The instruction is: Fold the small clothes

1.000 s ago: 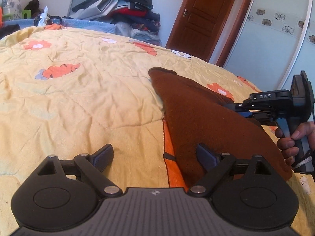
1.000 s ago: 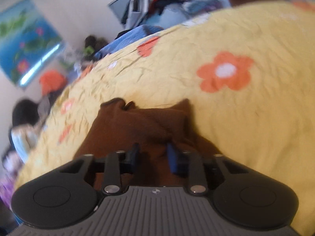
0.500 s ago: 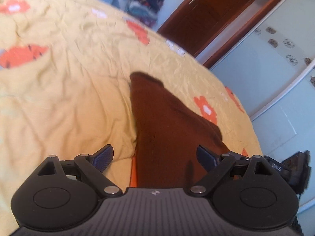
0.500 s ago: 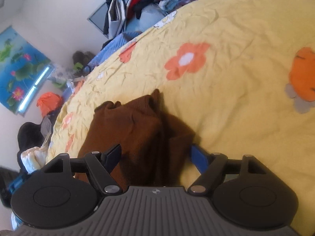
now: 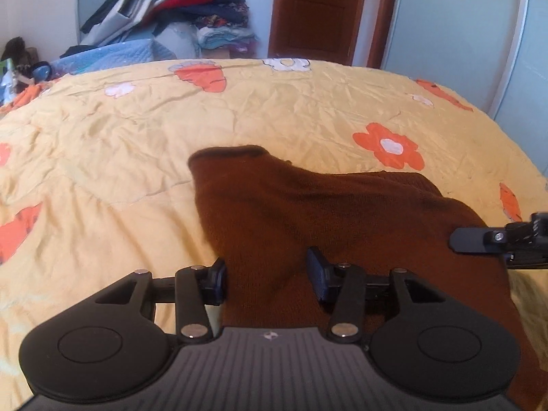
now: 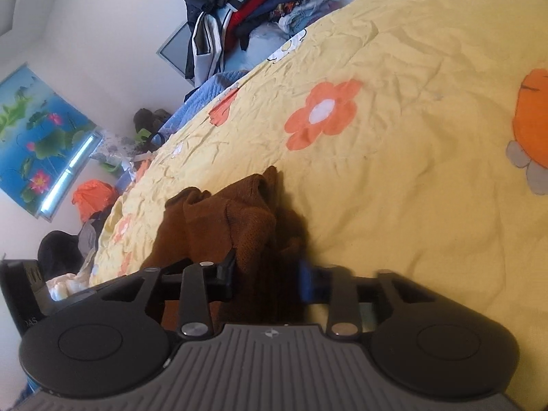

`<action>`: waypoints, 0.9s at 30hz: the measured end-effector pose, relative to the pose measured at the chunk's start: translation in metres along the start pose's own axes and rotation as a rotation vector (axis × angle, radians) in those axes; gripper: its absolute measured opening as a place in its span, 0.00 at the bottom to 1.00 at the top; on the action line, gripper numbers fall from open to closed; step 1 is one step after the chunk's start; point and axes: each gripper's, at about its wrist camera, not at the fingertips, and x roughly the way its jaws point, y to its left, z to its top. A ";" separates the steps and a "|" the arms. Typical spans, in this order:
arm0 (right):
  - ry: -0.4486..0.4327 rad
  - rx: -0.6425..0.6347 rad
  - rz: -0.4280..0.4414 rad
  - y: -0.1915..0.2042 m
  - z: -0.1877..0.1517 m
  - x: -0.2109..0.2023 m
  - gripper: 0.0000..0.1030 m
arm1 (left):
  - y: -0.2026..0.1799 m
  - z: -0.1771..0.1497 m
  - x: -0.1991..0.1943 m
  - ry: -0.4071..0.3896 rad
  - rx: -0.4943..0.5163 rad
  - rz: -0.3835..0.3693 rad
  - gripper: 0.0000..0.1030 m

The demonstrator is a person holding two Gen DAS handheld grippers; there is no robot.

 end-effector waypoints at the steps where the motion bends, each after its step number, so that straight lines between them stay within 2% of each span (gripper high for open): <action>1: -0.006 -0.012 0.008 0.004 -0.002 -0.010 0.59 | 0.006 -0.006 -0.015 -0.019 -0.012 -0.005 0.49; 2: -0.014 -0.036 0.028 0.008 -0.007 -0.022 0.66 | 0.010 -0.014 -0.029 -0.037 -0.027 -0.015 0.54; 3: -0.016 -0.049 0.049 0.011 -0.012 -0.033 0.75 | 0.014 -0.022 -0.043 -0.046 -0.050 -0.029 0.64; 4: -0.008 -0.055 0.061 0.012 -0.019 -0.042 0.79 | 0.018 -0.031 -0.054 -0.045 -0.081 -0.042 0.70; 8: 0.072 -0.088 0.055 0.020 -0.045 -0.042 0.80 | 0.017 -0.059 -0.065 0.002 -0.143 -0.079 0.70; 10: 0.107 -0.116 0.029 0.025 -0.057 -0.030 0.79 | 0.011 -0.064 -0.062 0.004 -0.144 -0.074 0.70; 12: 0.084 -0.167 0.031 0.032 -0.065 -0.026 0.78 | 0.009 -0.064 -0.059 0.009 -0.157 -0.071 0.70; 16: 0.091 -0.168 0.021 0.034 -0.063 -0.026 0.76 | 0.011 -0.064 -0.058 0.015 -0.166 -0.074 0.72; 18: 0.089 -0.162 0.019 0.031 -0.063 -0.028 0.69 | 0.012 -0.066 -0.059 0.015 -0.173 -0.077 0.72; 22: 0.082 -0.161 0.020 0.027 -0.065 -0.030 0.64 | 0.011 -0.067 -0.059 0.014 -0.184 -0.075 0.72; 27: 0.085 -0.230 -0.015 0.034 -0.069 -0.030 0.58 | 0.010 -0.066 -0.059 0.016 -0.184 -0.074 0.72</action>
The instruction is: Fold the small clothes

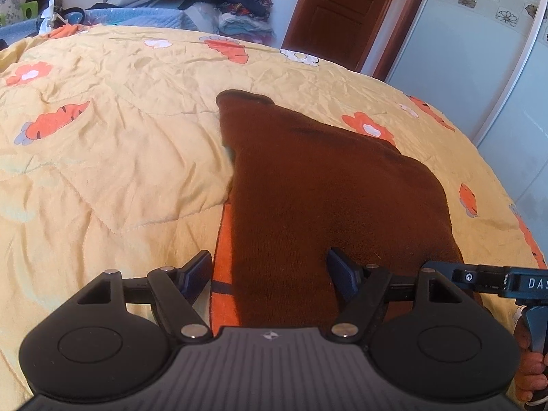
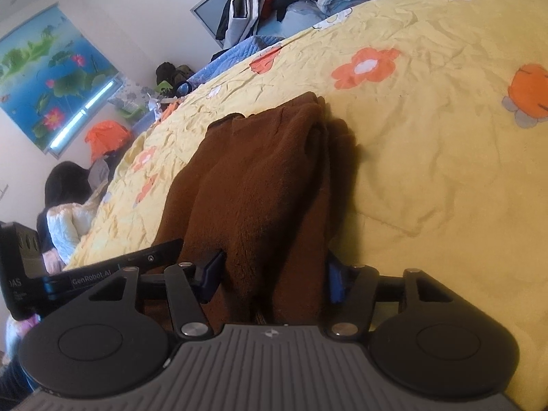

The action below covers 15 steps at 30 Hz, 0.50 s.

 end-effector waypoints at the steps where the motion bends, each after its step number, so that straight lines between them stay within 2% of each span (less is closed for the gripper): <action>1: 0.003 -0.018 -0.011 0.002 0.000 0.000 0.57 | 0.000 0.000 0.000 0.000 -0.001 -0.001 0.72; 4: 0.011 -0.079 -0.042 0.006 0.000 0.001 0.44 | 0.000 -0.001 0.001 -0.005 0.003 -0.003 0.72; 5: 0.013 -0.069 -0.039 0.003 0.001 0.001 0.38 | 0.000 -0.001 0.000 -0.005 0.001 -0.004 0.72; 7: 0.022 -0.008 -0.005 -0.008 0.004 -0.001 0.35 | 0.003 0.000 -0.006 0.003 -0.030 -0.019 0.72; 8: 0.023 0.019 0.008 -0.012 0.004 -0.002 0.35 | 0.005 -0.001 -0.012 0.007 -0.045 -0.040 0.72; 11: 0.018 0.066 0.019 -0.007 -0.005 -0.015 0.50 | 0.008 -0.008 -0.035 0.018 -0.044 -0.090 0.72; 15: -0.060 0.003 -0.007 0.018 -0.024 -0.055 0.52 | 0.000 -0.023 -0.083 -0.074 0.040 -0.058 0.72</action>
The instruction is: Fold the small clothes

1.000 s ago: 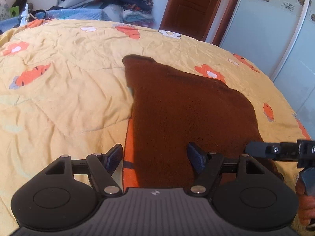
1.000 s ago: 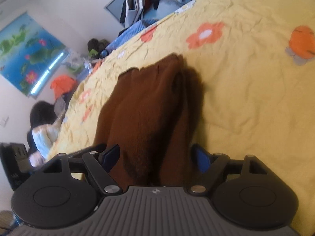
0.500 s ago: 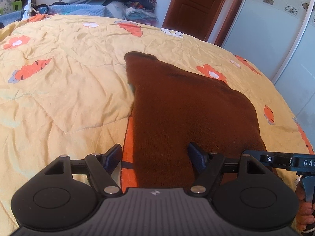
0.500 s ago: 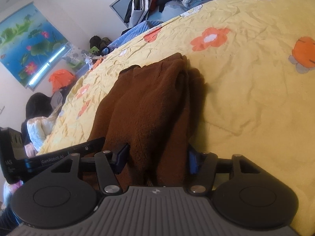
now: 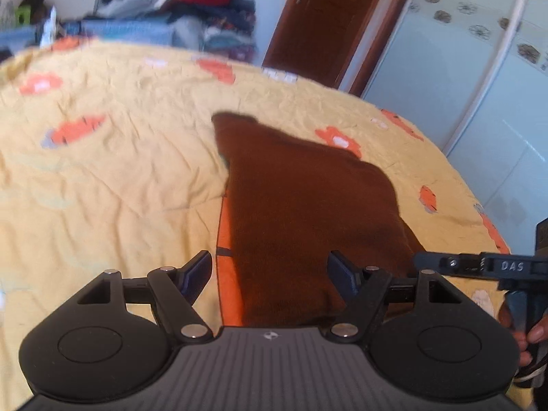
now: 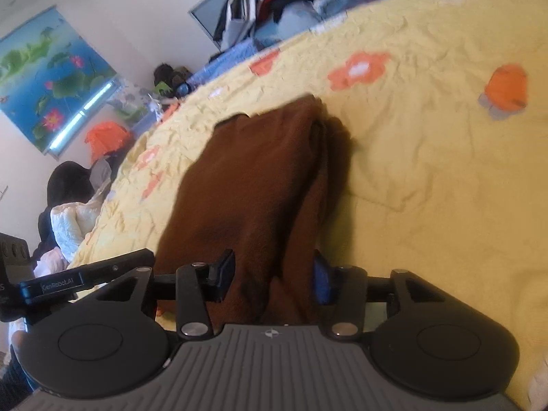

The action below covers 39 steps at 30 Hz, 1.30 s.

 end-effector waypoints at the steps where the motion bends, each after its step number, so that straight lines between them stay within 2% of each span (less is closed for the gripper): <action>1: -0.018 -0.024 -0.015 0.007 -0.005 -0.009 0.55 | -0.007 -0.004 -0.009 -0.020 0.028 0.013 0.72; 3: -0.028 -0.088 -0.077 0.021 -0.017 -0.019 0.82 | -0.024 -0.013 -0.015 -0.023 0.099 0.024 0.72; 6: 0.005 -0.185 -0.168 0.034 -0.033 -0.017 0.85 | -0.048 -0.031 0.003 0.052 0.205 0.102 0.72; 8: 0.032 -0.188 -0.202 0.036 -0.039 -0.011 0.86 | -0.053 -0.044 0.020 0.135 0.215 0.153 0.72; 10: 0.051 -0.162 -0.235 0.036 -0.044 -0.006 0.90 | -0.054 -0.055 0.025 0.158 0.200 0.164 0.72; 12: 0.047 -0.140 -0.254 0.035 -0.049 -0.003 1.00 | -0.054 -0.063 0.021 0.132 0.196 0.195 0.73; 14: 0.048 -0.116 -0.276 0.034 -0.055 0.003 1.00 | -0.053 -0.065 0.020 0.128 0.180 0.218 0.78; 16: 0.007 -0.129 -0.310 0.039 -0.062 0.008 1.00 | -0.048 -0.063 0.020 0.130 0.146 0.237 0.82; 19: -0.014 -0.159 -0.391 0.049 -0.065 0.019 1.00 | -0.042 -0.058 0.023 0.136 0.115 0.261 0.87; 22: -0.021 -0.209 -0.487 0.061 -0.072 0.032 1.00 | -0.040 -0.059 0.029 0.138 0.094 0.315 1.00; 26: 0.000 -0.220 -0.537 0.066 -0.072 0.038 1.00 | -0.036 -0.058 0.028 0.131 0.069 0.327 1.00; 39: 0.032 -0.227 -0.560 0.069 -0.070 0.041 1.00 | -0.033 -0.055 0.028 0.144 0.089 0.315 1.00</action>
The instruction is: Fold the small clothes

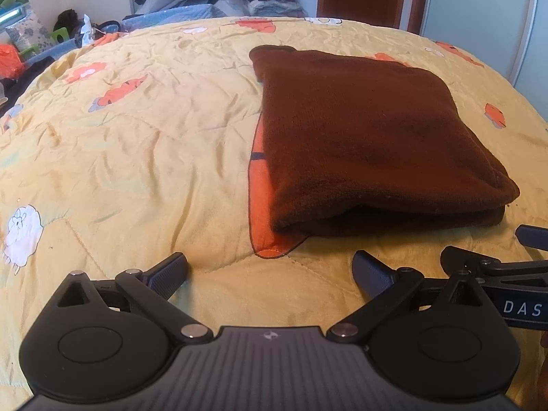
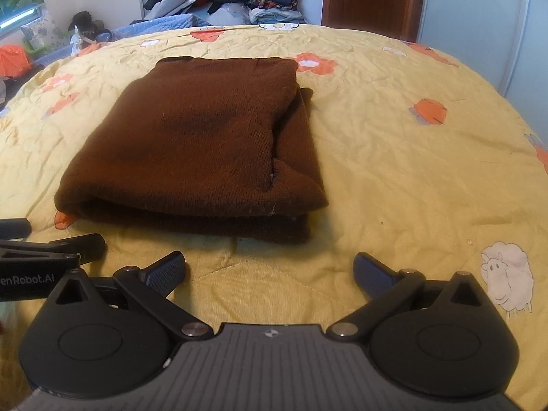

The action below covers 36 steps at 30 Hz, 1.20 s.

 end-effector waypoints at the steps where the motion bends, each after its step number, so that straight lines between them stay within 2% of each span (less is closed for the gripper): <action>1: 0.002 0.000 0.000 0.000 0.000 0.000 1.00 | 0.000 -0.001 0.000 -0.005 -0.001 0.001 1.00; 5: 0.005 -0.005 0.000 0.000 0.001 0.001 1.00 | 0.000 -0.006 -0.002 -0.032 -0.005 0.004 1.00; 19: 0.037 -0.003 0.002 0.001 0.004 0.002 1.00 | 0.001 0.005 0.000 0.061 -0.009 -0.005 1.00; 36: 0.055 -0.004 0.000 0.000 0.007 0.003 1.00 | 0.001 0.006 0.001 0.066 -0.003 -0.006 1.00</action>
